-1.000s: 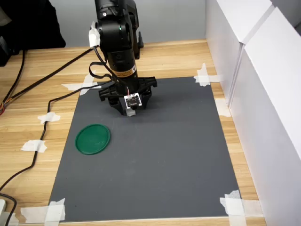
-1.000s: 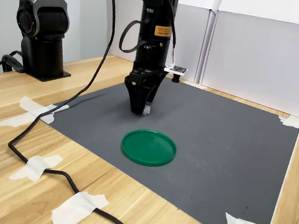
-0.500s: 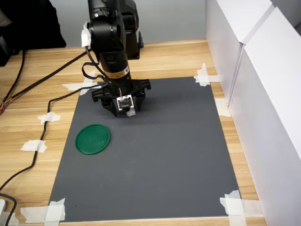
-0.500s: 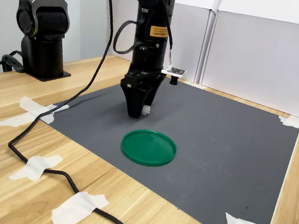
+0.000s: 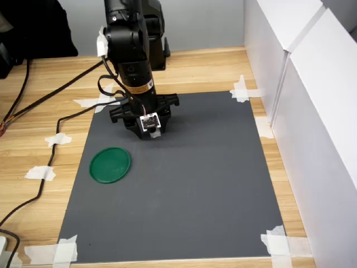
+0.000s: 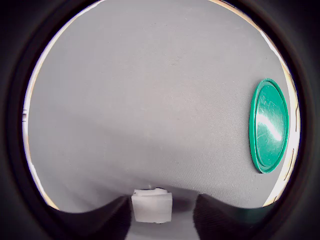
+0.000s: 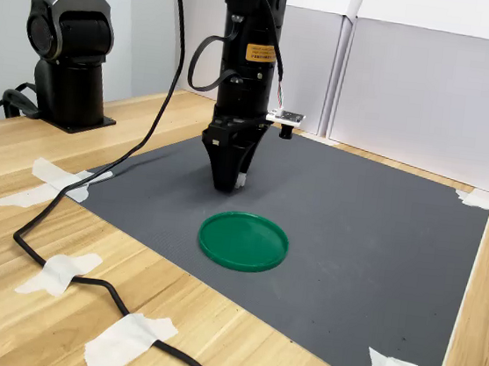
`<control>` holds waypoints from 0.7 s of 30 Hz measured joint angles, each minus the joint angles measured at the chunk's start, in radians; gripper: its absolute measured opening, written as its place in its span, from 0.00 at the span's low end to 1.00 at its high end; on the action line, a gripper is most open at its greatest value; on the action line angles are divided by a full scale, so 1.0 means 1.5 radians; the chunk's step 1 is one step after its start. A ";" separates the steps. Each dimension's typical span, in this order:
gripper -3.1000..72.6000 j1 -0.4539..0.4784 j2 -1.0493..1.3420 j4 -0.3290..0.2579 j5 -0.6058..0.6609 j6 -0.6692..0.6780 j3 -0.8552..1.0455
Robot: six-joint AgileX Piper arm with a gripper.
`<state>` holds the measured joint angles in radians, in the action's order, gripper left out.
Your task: Grasp a white terminal and put it on the green lid.
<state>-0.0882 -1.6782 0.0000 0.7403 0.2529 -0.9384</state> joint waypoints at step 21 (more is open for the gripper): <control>0.40 0.025 0.029 0.000 0.061 0.001 -0.070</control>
<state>-0.0512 -1.6351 0.0000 0.8320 0.2540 -1.0438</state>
